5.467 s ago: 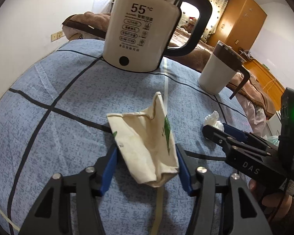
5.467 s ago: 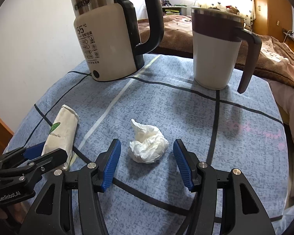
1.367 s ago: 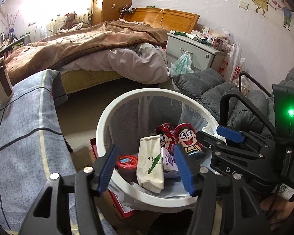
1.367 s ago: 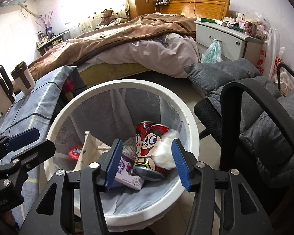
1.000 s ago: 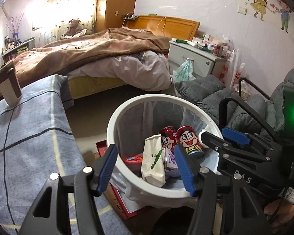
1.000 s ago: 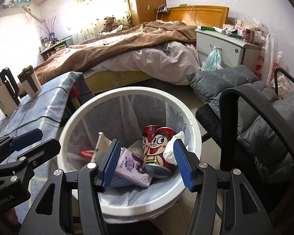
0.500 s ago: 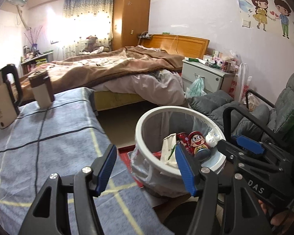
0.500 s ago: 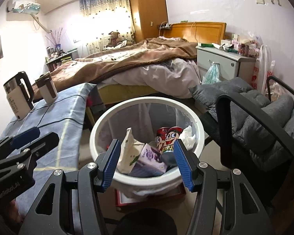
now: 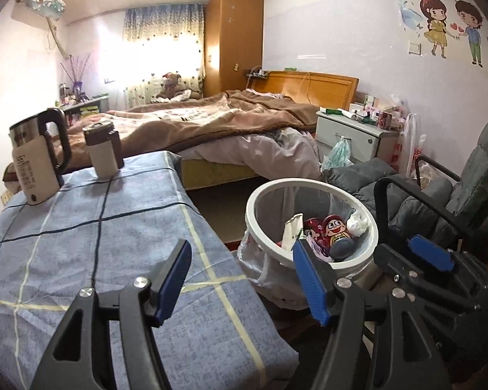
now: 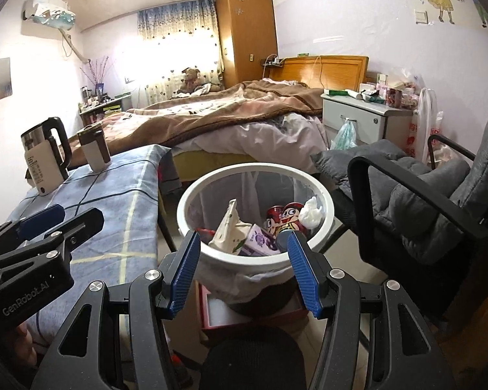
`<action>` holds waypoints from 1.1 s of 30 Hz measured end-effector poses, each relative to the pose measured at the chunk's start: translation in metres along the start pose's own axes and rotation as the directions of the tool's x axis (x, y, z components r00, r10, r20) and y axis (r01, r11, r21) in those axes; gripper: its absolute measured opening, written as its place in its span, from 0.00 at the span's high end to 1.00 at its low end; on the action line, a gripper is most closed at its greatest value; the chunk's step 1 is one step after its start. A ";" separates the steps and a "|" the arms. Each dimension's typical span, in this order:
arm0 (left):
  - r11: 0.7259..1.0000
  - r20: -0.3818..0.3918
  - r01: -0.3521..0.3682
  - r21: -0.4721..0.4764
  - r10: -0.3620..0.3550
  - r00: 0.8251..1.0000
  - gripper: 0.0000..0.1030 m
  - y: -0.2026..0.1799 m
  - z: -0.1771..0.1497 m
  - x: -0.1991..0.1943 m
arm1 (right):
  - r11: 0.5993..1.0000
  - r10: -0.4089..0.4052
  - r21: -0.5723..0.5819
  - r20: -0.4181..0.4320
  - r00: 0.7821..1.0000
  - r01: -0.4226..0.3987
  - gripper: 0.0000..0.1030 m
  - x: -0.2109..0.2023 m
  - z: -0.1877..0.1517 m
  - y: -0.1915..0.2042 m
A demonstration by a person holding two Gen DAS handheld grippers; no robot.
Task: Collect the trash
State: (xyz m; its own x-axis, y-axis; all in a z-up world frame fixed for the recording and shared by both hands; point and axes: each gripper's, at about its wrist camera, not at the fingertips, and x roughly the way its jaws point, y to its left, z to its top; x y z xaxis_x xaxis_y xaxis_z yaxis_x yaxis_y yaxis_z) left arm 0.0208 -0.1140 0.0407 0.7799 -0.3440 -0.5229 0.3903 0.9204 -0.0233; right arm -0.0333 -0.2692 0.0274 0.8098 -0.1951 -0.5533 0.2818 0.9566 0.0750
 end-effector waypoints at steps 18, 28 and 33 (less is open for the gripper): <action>0.999 0.009 -0.033 0.016 0.032 0.999 0.34 -0.001 -0.009 -0.011 | 1.000 0.001 -0.001 0.024 1.000 -0.001 0.45 -0.009 -0.003 0.007; 0.999 0.012 -0.035 0.014 0.035 0.999 0.34 0.000 -0.009 -0.012 | 1.000 0.007 -0.001 0.025 1.000 -0.007 0.45 -0.010 -0.003 0.006; 0.999 0.011 -0.039 0.017 0.039 0.999 0.34 0.000 -0.010 -0.013 | 1.000 0.010 -0.003 0.029 1.000 -0.010 0.45 -0.013 -0.002 0.006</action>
State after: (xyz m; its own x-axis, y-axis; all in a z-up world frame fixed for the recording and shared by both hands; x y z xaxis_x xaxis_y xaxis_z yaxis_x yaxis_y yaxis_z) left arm 0.0059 -0.1081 0.0389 0.8000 -0.3099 -0.5138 0.3676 0.9299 0.0115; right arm -0.0432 -0.2605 0.0339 0.8273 -0.1923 -0.5279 0.2727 0.9589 0.0782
